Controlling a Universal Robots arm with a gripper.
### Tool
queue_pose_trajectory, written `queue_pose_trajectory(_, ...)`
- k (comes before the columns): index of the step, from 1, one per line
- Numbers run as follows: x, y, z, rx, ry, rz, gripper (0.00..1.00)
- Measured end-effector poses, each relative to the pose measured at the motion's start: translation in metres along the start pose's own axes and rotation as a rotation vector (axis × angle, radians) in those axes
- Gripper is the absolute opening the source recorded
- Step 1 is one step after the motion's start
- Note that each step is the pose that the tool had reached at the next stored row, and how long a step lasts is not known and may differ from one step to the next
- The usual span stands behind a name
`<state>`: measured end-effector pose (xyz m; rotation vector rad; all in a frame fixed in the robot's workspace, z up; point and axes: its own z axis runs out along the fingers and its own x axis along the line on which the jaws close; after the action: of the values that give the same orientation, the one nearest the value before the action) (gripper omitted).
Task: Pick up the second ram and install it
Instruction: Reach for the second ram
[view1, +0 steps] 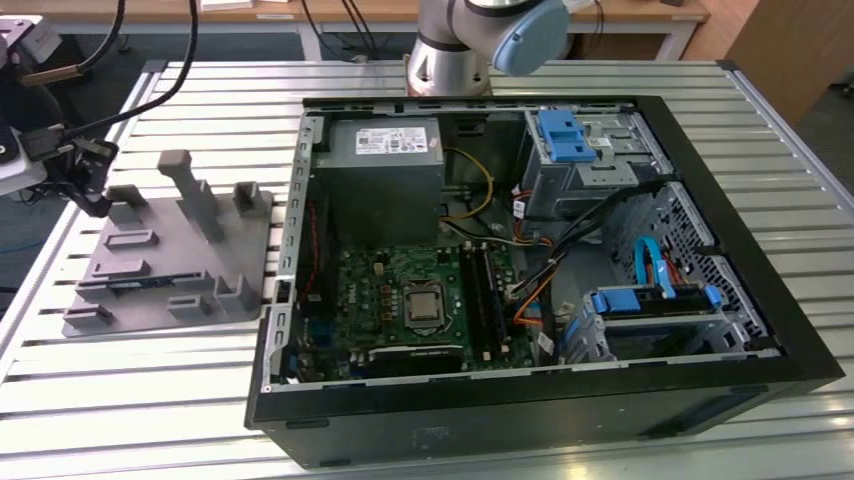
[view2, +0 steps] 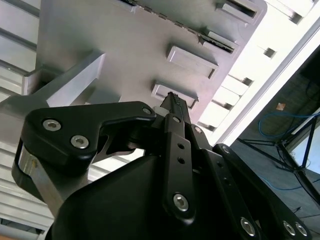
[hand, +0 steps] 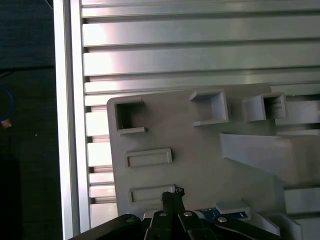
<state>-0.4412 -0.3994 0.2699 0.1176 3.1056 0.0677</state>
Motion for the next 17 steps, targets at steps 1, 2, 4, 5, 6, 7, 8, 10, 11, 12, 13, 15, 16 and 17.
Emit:
queue_pose_trajectory(1,0.0001,-0.0001,0.0018,0.0000,0.0000,0.000,0.10)
queue_pose_trajectory(2,0.0002,-0.0003,0.0036,0.0001,0.0001,0.000,0.10)
queue_pose_trajectory(4,0.0001,-0.0009,0.0058,0.0028,-0.0001,0.000,0.10)
queue_pose_trajectory(5,0.0001,-0.0015,0.0061,0.0083,-0.0006,0.000,0.10)
queue_pose_trajectory(6,0.0001,-0.0020,0.0060,0.0217,-0.0013,-0.001,0.10)
queue_pose_trajectory(7,0.0000,-0.0024,0.0060,0.0394,-0.0026,-0.002,0.10)
queue_pose_trajectory(8,0.0000,-0.0027,0.0062,0.0571,-0.0042,-0.002,0.10)
queue_pose_trajectory(10,0.0000,-0.0040,0.0078,0.0739,-0.0057,-0.004,0.10)
queue_pose_trajectory(11,-0.0002,-0.0052,0.0092,0.0741,-0.0054,-0.004,0.10)
queue_pose_trajectory(12,-0.0006,-0.0067,0.0105,0.0743,-0.0053,-0.004,0.10)
queue_pose_trajectory(13,-0.0011,-0.0085,0.0119,0.0743,-0.0053,-0.004,0.10)
queue_pose_trajectory(15,-0.0030,-0.0111,0.0151,0.0739,-0.0056,-0.004,0.10)
queue_pose_trajectory(16,-0.0043,-0.0120,0.0164,0.0728,-0.0054,-0.004,0.10)
queue_pose_trajectory(17,-0.0061,-0.0128,0.0175,0.0706,-0.0052,-0.004,0.10)
